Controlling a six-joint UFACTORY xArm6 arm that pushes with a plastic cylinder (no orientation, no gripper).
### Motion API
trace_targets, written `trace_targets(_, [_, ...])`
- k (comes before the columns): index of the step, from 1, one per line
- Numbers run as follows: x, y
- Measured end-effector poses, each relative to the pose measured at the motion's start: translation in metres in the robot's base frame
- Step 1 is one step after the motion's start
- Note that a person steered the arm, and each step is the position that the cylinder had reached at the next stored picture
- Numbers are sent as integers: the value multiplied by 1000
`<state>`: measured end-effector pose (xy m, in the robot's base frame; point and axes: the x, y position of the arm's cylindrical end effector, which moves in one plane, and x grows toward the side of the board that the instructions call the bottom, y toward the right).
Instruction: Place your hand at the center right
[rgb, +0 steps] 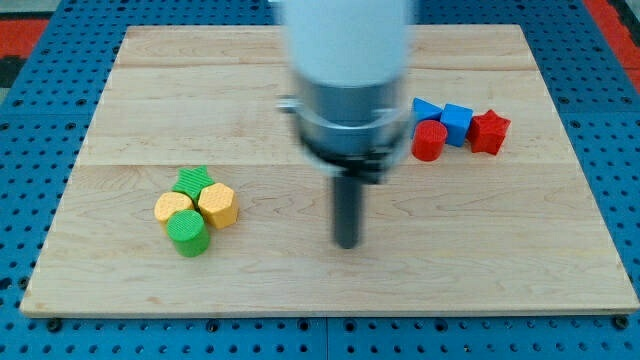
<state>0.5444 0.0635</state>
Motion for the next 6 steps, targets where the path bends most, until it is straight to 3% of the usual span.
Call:
trace_targets(1, [6, 83])
trace_targets(2, [8, 93])
trace_targets(4, [-90, 237])
trace_targets(5, [-129, 267])
trace_targets(6, [-172, 184])
